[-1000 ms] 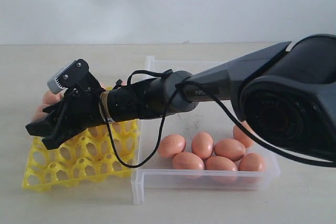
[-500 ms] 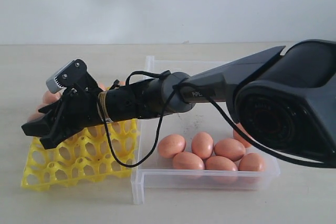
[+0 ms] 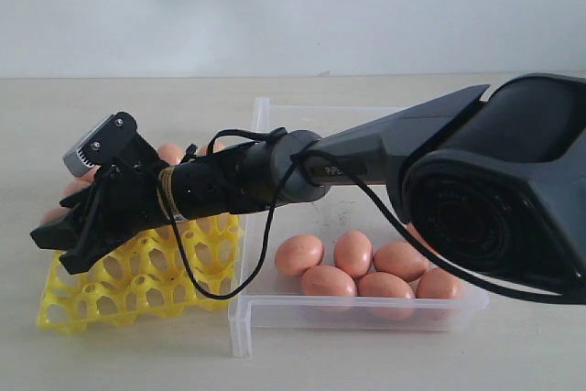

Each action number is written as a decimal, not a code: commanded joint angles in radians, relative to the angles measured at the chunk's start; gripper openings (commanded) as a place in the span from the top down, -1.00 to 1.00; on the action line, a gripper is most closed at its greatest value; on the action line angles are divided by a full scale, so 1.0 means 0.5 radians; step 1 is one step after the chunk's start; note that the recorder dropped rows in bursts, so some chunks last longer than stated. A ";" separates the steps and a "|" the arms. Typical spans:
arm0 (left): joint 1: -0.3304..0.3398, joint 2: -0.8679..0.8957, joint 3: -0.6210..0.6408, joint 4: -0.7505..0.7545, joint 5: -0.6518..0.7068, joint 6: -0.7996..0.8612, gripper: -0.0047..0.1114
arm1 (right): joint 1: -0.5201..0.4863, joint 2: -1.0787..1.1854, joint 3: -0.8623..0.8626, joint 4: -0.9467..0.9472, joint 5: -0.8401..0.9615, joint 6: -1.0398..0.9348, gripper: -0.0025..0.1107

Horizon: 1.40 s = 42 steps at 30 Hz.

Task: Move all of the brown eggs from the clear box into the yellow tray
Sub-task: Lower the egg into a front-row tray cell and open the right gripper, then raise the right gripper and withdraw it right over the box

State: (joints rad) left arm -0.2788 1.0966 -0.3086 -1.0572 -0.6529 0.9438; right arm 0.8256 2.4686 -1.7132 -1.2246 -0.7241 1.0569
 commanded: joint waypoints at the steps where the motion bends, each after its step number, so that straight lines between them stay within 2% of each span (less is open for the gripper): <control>1: 0.004 -0.016 0.009 0.007 -0.004 -0.019 0.85 | 0.003 -0.006 -0.007 -0.014 0.040 0.030 0.34; 2: 0.004 -0.016 0.009 0.007 -0.004 -0.019 0.85 | 0.003 -0.006 -0.007 -0.014 0.067 0.067 0.09; 3: 0.004 -0.016 0.009 0.007 -0.004 -0.019 0.85 | 0.003 -0.006 -0.007 -0.014 0.096 0.106 -0.03; 4: 0.004 -0.016 0.009 0.007 -0.004 -0.019 0.85 | 0.003 -0.009 -0.007 -0.014 0.111 0.120 -0.08; 13: 0.004 -0.016 0.009 0.007 -0.004 -0.019 0.85 | -0.024 -0.136 -0.007 -0.130 0.134 0.251 -0.07; 17: 0.004 -0.016 0.009 0.007 -0.004 -0.019 0.85 | -0.039 -0.342 -0.007 -0.443 0.131 0.504 -0.06; 19: 0.004 -0.016 0.009 0.007 -0.004 -0.019 0.85 | -0.035 -0.470 -0.007 -0.719 0.117 0.662 0.01; 21: 0.004 -0.016 0.009 0.005 0.000 -0.019 0.85 | -0.035 -0.601 -0.007 -1.040 0.087 0.886 0.23; 25: 0.004 -0.016 0.009 0.012 0.023 -0.019 0.85 | -0.091 -0.806 0.019 -1.040 -0.108 1.035 0.89; 26: 0.004 -0.016 0.009 0.012 0.028 -0.019 0.85 | -0.107 -0.846 0.019 -1.040 -0.151 1.055 0.96; 34: 0.004 -0.016 0.009 0.066 0.125 -0.019 0.85 | -0.363 -1.133 0.028 -1.040 -0.189 1.239 0.96; 38: 0.004 -0.016 0.009 0.102 0.156 -0.019 0.85 | -0.491 -1.237 0.159 -1.040 0.012 1.235 0.96; 42: 0.004 -0.016 0.009 0.102 0.156 -0.019 0.85 | -0.595 -1.382 0.464 -1.040 0.359 1.103 0.96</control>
State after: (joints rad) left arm -0.2788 1.0966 -0.3086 -1.0159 -0.5789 0.9438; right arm 0.5564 1.8224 -1.5662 -1.7397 -0.6534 1.6527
